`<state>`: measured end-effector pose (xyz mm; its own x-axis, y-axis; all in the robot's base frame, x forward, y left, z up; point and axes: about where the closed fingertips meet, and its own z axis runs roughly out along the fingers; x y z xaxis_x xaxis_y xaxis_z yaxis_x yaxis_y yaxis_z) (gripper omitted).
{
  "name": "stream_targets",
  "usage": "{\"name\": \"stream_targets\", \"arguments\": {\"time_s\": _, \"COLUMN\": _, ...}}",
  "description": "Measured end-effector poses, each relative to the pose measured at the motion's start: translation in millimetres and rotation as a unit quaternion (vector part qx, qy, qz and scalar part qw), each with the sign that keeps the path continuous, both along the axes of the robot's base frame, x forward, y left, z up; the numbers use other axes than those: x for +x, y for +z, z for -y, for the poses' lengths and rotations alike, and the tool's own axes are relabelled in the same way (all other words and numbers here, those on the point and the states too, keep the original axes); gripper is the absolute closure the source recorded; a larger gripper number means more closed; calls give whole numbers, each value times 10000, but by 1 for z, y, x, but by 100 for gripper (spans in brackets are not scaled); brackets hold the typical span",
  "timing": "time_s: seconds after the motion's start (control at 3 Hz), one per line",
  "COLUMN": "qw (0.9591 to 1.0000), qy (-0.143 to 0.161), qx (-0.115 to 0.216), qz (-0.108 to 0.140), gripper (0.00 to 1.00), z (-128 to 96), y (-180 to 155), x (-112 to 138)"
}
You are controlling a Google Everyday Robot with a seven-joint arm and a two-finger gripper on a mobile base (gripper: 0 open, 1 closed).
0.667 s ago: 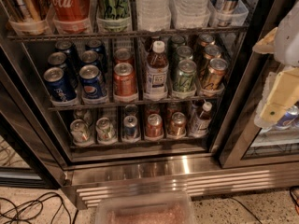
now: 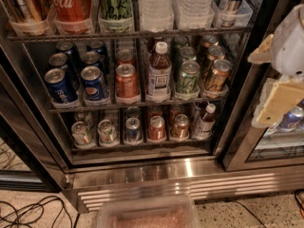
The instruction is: Pick pepsi can from middle shelf of fridge
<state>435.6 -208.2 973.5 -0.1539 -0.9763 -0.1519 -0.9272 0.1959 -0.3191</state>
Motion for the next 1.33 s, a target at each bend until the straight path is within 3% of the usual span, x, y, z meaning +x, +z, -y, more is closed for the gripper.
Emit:
{"name": "stream_targets", "arguments": {"time_s": 0.33, "qw": 9932, "qy": 736, "qx": -700, "qz": 569, "gripper": 42, "z": -19, "y": -7, "x": -4}}
{"name": "stream_targets", "arguments": {"time_s": 0.67, "qw": 9699, "qy": 1687, "qx": -1374, "qz": 1089, "gripper": 65, "z": -45, "y": -18, "x": -6}}
{"name": "stream_targets", "arguments": {"time_s": 1.0, "qw": 9301, "qy": 2708, "qx": -1953, "qz": 1533, "gripper": 88, "z": -73, "y": -35, "x": -5}}
{"name": "stream_targets", "arguments": {"time_s": 1.33, "qw": 8739, "qy": 3626, "qx": -2577, "qz": 1958, "gripper": 100, "z": -105, "y": -60, "x": -5}}
